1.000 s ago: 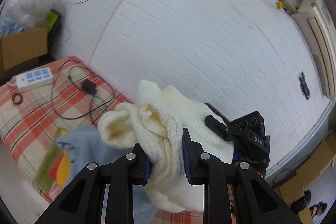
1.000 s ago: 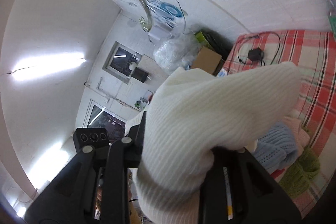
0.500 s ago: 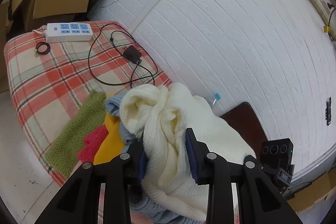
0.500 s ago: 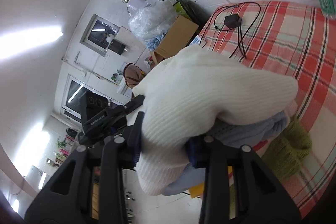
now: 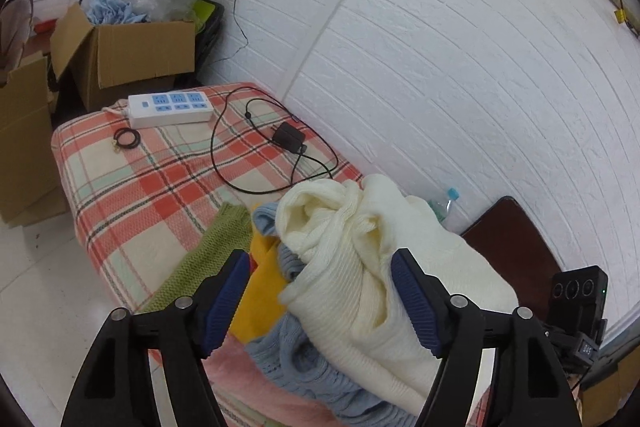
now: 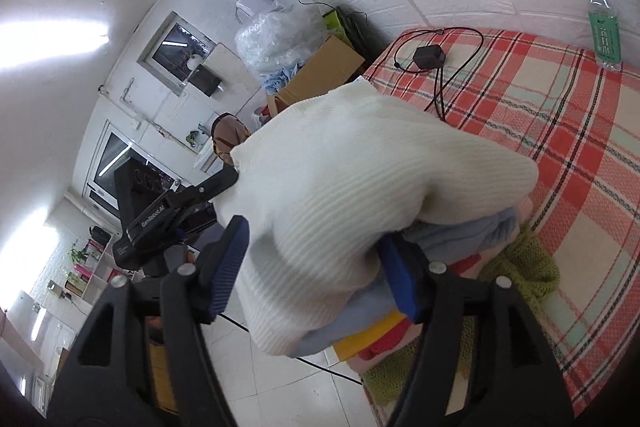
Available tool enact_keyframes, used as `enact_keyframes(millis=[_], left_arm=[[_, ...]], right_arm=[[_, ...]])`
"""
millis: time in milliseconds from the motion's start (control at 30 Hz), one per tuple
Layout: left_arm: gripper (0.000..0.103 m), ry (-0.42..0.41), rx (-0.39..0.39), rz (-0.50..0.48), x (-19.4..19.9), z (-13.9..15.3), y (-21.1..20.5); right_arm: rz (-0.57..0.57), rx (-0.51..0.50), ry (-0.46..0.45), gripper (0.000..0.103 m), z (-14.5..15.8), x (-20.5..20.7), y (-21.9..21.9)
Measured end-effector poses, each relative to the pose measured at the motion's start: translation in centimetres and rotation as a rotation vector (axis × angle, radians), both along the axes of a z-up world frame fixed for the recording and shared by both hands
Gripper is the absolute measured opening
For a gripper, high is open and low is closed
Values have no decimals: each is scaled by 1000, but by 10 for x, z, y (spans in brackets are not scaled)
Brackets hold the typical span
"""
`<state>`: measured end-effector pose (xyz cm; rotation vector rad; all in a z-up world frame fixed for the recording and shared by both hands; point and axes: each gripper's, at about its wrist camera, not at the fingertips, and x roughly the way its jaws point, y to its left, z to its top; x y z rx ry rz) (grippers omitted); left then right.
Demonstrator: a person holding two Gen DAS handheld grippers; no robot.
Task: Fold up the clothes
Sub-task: 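Carry the folded sweater with both grippers onto the stack of folded clothes, then release the sweater on the stack and withdraw both grippers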
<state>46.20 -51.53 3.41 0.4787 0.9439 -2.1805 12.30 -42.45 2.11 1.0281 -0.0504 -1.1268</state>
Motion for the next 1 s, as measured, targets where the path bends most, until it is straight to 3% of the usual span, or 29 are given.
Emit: enact_keyframes(millis=[233,300,333,367,433,467,567,700,767,833,867,900,1000], left_arm=[[82,2,-12,-12,1,-2,11],[82,-18,-3,-42,-7,-7,10],[80,-20,4,-56,-12,-10,9],[78,-22,9,-63,-14,-12,6],[44,-20,16,-69,-17,-12,0],[40,-5,17,-65,-15,-8,-3],[34,52,-10,-38,-3,6,-5],[34,16,-3,-28,3,1,-5],[39,-4,6,-15,3,-9,-4],[54,18,-7,-9,7,-13,3],[67,26,-30,-1,9,-12,8],[74,33,-59,8,11,-9,14],[83,59,-127,23,18,3,32]], right_arm=[[29,-13,43,64,-7,9,9],[39,-18,3,38,-8,10,7],[46,-21,-28,37,-8,10,5],[52,-25,-59,35,-7,11,4],[55,-41,-111,33,0,14,-1],[59,-51,-135,33,3,15,-3],[83,-85,-186,32,5,23,-6],[92,-28,-110,34,-8,28,-7],[82,-16,-82,37,-12,26,-4],[73,-4,-54,46,-15,25,-2],[69,-1,-38,54,-15,24,0],[70,-3,-17,55,-13,24,3],[78,-7,53,64,-9,29,10]])
